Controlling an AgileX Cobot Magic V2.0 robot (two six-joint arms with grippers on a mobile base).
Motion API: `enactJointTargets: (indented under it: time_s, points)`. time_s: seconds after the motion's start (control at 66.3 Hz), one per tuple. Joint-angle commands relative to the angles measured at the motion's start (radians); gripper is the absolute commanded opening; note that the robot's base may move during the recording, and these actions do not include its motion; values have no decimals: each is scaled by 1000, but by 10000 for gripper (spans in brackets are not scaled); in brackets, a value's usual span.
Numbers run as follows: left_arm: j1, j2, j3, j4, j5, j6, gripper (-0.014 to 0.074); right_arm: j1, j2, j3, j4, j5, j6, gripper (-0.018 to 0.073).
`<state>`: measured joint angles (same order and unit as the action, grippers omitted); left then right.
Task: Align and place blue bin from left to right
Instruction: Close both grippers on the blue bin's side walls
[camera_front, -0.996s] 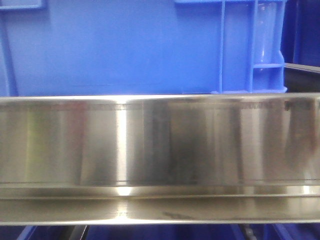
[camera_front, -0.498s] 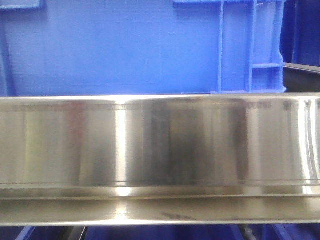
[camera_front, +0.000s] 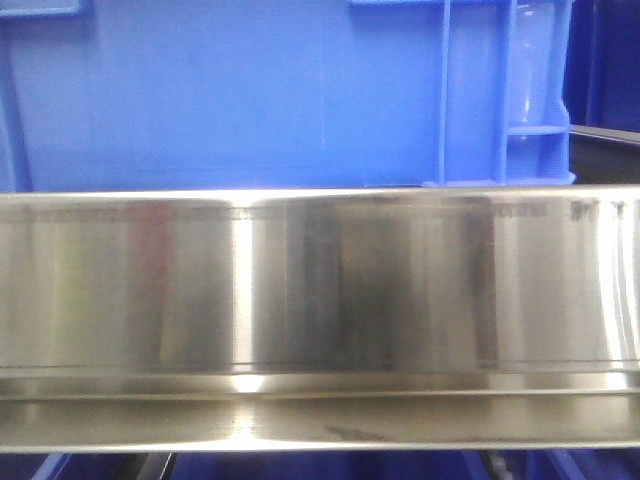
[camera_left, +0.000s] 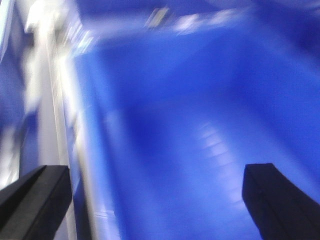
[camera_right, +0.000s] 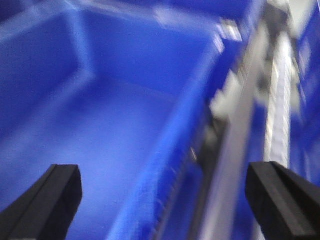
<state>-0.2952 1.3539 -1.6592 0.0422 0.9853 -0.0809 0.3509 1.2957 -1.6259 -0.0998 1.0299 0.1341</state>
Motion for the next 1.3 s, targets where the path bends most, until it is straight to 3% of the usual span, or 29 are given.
enactJointTargets:
  time_s: [0.0,0.136,0.302,0.407,1.283]
  points:
    - [31,66,-76,-20,84,-9,599,3,92,-136,-68,128,60,561]
    - [53,185,-178,-35,235,-9,599,3,228,-302,-64,191,60,561]
    - [53,293,-250,-32,236,-9,599,1,363,-409,-26,191,60,561]
    - [55,333,-254,-29,236,-9,599,-1,417,-415,34,191,60,561]
    - [90,468,-254,-42,236,-9,599,-32,600,-415,100,191,112,561]
